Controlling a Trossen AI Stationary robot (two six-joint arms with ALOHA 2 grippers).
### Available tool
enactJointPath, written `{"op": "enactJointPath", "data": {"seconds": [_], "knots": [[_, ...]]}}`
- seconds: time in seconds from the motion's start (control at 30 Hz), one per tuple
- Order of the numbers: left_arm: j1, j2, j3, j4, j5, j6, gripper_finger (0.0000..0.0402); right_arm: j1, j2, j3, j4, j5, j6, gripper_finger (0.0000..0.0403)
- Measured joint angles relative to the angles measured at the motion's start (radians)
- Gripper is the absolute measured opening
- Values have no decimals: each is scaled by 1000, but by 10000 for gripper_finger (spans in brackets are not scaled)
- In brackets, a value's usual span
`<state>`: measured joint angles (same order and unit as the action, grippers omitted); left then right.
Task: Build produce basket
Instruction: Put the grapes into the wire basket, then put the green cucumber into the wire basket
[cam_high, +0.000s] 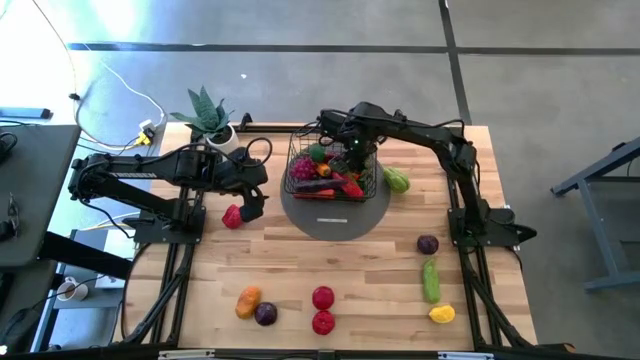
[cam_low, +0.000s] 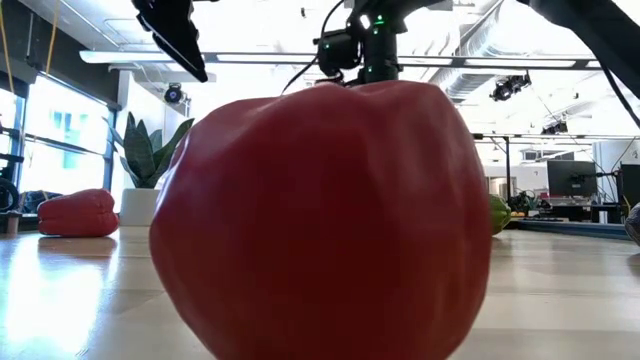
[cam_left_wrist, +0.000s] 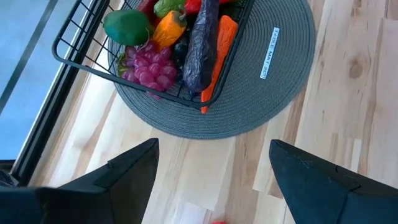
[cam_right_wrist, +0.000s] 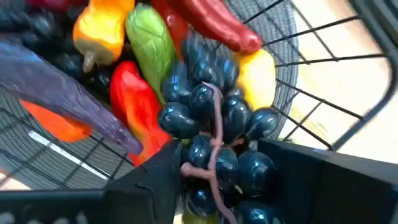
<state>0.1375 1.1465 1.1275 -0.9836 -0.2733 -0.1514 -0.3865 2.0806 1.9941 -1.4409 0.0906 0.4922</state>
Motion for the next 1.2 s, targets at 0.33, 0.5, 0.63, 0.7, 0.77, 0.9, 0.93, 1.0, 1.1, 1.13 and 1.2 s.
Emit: {"op": "enactJointPath", "data": {"seconds": [0.33,0.5,0.63,0.7,0.77,0.9,0.93,1.0,1.1,1.13,1.2], "knots": [[0,0,0,3,0,51,296,7,-11,0,30,14,25,195],[0,0,0,3,0,51,296,7,-11,0,28,3,46,206],[0,0,0,2,0,51,296,7,-11,0,28,-21,85,238],[0,0,0,2,0,51,296,7,-11,0,25,-41,88,257],[0,0,0,1,0,51,296,7,-11,0,16,-53,109,275],[0,0,0,1,0,51,296,-6,-12,0,-25,-149,144,294],[0,0,0,1,0,51,296,-7,-12,0,-32,-168,161,295],[0,0,0,1,0,51,296,-3,-12,0,-42,-172,184,296],[0,0,0,0,1,50,296,19,-17,0,-39,-155,184,296],[0,0,0,0,1,50,296,29,-20,0,-35,-146,183,296],[0,0,0,-1,1,51,296,47,-26,0,-30,-129,181,296]]}}
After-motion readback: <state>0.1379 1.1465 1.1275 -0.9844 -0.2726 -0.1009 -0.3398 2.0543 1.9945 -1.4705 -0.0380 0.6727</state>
